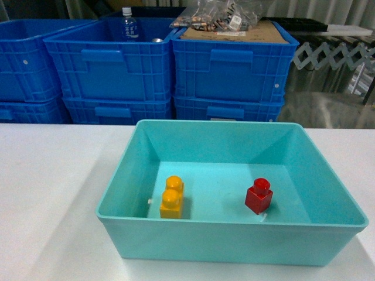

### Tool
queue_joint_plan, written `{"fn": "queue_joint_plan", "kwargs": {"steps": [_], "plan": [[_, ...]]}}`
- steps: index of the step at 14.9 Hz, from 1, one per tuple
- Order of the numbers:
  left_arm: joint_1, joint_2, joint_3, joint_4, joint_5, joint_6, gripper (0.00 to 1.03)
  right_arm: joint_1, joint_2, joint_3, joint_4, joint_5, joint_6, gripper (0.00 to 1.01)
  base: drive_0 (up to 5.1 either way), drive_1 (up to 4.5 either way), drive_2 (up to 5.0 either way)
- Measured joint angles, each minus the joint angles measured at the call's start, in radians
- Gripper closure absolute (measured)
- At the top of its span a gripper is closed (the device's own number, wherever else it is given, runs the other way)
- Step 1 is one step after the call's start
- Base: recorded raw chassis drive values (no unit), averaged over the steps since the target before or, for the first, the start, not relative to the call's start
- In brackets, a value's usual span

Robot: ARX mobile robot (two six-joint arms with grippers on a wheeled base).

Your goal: Pick red block from blue box to shelf

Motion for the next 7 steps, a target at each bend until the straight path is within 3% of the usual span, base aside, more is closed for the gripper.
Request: {"fn": "queue_joint_plan", "kwargs": {"steps": [3, 4, 7], "plan": [[0.000, 0.000, 0.000, 0.000, 0.000, 0.000, 0.05, 0.155, 0.450, 0.198, 0.152, 0.031, 0.017, 0.03, 0.0, 0.00, 0.0], [0.000, 0.000, 0.000, 0.000, 0.000, 0.000, 0.05, 0.220, 0.606, 0.275, 0.154, 0.050, 0.039, 0.03, 0.0, 0.00, 0.0], [0.000, 0.000, 0.000, 0.000, 0.000, 0.000, 0.05, 0.357, 0.945, 0.491, 0.103, 0.102, 0.114, 0.03, 0.0, 0.00, 0.0]]}}
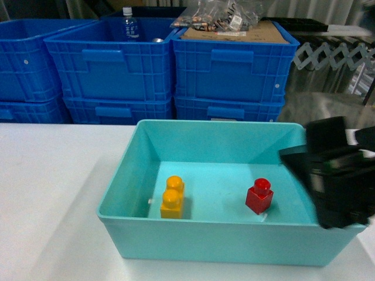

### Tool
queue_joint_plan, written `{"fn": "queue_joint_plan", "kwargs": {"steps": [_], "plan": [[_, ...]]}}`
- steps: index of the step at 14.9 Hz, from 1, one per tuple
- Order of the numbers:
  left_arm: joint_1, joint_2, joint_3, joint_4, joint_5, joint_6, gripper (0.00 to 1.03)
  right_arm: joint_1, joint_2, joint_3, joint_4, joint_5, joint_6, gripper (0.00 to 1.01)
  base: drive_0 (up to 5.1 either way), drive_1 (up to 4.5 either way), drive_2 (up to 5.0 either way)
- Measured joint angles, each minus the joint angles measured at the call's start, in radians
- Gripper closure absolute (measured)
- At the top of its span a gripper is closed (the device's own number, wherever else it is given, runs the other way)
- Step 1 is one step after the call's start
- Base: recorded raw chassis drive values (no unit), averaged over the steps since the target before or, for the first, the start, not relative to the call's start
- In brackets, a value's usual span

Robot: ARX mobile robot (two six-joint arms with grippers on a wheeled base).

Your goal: Pick red block from blue box to shelf

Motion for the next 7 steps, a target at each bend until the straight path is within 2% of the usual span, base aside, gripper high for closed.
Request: {"fn": "queue_joint_plan", "kwargs": {"steps": [3, 6, 7], "plan": [[0.000, 0.000, 0.000, 0.000, 0.000, 0.000, 0.05, 0.076, 0.308, 0.227, -0.095, 0.099, 0.059, 0.03, 0.0, 0.00, 0.0], [0.000, 0.000, 0.000, 0.000, 0.000, 0.000, 0.05, 0.082, 0.536, 0.404, -0.181, 0.201, 0.108, 0.03, 0.0, 0.00, 0.0], [0.000, 0.000, 0.000, 0.000, 0.000, 0.000, 0.05, 0.077, 0.579, 0.439, -0.193, 0.209, 0.127, 0.03, 0.0, 0.00, 0.0]]}}
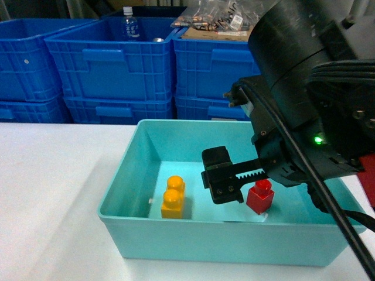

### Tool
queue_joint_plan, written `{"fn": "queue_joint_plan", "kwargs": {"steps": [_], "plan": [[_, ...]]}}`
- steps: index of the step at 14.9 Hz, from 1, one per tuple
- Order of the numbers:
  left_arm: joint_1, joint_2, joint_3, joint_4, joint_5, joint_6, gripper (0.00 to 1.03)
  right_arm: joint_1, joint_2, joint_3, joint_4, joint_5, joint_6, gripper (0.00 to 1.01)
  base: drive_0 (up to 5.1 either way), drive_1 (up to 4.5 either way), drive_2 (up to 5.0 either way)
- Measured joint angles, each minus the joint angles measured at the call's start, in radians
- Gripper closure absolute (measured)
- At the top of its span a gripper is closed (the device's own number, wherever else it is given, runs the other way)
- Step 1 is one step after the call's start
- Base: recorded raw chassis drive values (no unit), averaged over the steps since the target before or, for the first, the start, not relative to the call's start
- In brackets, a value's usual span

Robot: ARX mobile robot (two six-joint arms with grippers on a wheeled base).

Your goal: Pick red block from blue box to shelf

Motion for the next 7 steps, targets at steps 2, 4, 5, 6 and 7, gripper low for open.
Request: {"fn": "queue_joint_plan", "kwargs": {"steps": [2, 4, 5, 6, 7], "plan": [[0.000, 0.000, 0.000, 0.000, 0.000, 0.000, 0.05, -0.013, 0.084, 0.072, -0.036, 0.011, 0.041, 0.03, 0.0, 0.00, 0.0], [0.000, 0.000, 0.000, 0.000, 0.000, 0.000, 0.05, -0.020, 0.125, 0.105, -0.050, 0.017, 0.062, 0.03, 0.0, 0.00, 0.0], [0.000, 0.000, 0.000, 0.000, 0.000, 0.000, 0.05, -0.032, 0.183, 0.138, -0.055, 0.034, 0.088, 0.03, 0.0, 0.00, 0.0], [0.000, 0.000, 0.000, 0.000, 0.000, 0.000, 0.05, -0.043, 0.228, 0.171, -0.056, 0.039, 0.103, 0.03, 0.0, 0.00, 0.0], [0.000, 0.000, 0.000, 0.000, 0.000, 0.000, 0.05, -0.048, 0.244, 0.180, -0.063, 0.038, 0.114, 0.03, 0.0, 0.00, 0.0]]}}
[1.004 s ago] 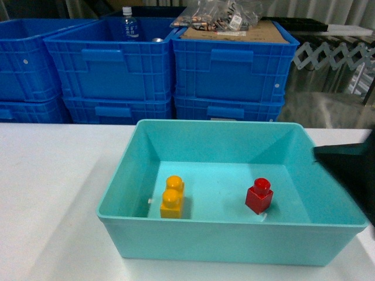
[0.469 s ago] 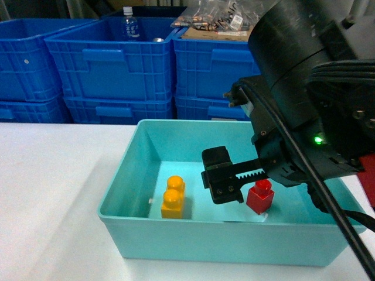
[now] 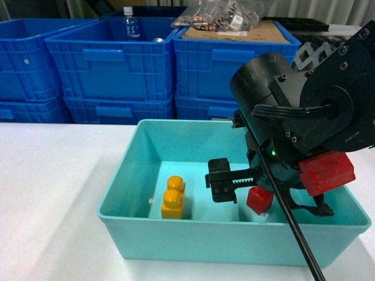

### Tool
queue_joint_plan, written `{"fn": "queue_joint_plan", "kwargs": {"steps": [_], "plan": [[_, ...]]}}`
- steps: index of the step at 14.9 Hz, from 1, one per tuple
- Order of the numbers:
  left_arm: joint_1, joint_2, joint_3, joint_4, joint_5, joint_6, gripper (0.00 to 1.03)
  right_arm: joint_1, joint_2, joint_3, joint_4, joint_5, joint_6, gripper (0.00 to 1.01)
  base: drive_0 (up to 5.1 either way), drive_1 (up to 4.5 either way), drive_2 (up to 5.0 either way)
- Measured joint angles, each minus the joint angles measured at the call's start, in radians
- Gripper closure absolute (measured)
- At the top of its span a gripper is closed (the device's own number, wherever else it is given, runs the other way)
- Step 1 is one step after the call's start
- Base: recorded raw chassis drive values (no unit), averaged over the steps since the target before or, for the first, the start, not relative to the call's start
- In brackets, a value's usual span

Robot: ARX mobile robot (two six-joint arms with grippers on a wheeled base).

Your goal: Pick red block from blue box to shelf

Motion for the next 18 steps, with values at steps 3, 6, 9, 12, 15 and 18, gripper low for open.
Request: {"fn": "queue_joint_plan", "kwargs": {"steps": [3, 6, 9, 12, 15, 18], "plan": [[0.000, 0.000, 0.000, 0.000, 0.000, 0.000, 0.05, -0.004, 0.048, 0.026, -0.001, 0.004, 0.016, 0.12, 0.0, 0.00, 0.0], [0.000, 0.000, 0.000, 0.000, 0.000, 0.000, 0.05, -0.012, 0.085, 0.034, 0.006, 0.005, 0.023, 0.44, 0.0, 0.00, 0.0], [0.000, 0.000, 0.000, 0.000, 0.000, 0.000, 0.05, -0.023, 0.077, 0.019, 0.064, 0.011, 0.024, 0.63, 0.0, 0.00, 0.0], [0.000, 0.000, 0.000, 0.000, 0.000, 0.000, 0.05, -0.023, -0.063, -0.111, 0.147, -0.032, 0.026, 0.65, 0.0, 0.00, 0.0], [0.000, 0.000, 0.000, 0.000, 0.000, 0.000, 0.05, -0.023, -0.392, -0.319, 0.313, -0.072, -0.019, 0.66, 0.0, 0.00, 0.0], [0.000, 0.000, 0.000, 0.000, 0.000, 0.000, 0.05, -0.021, -0.879, -0.717, 0.546, 0.053, -0.175, 0.67, 0.0, 0.00, 0.0]]}}
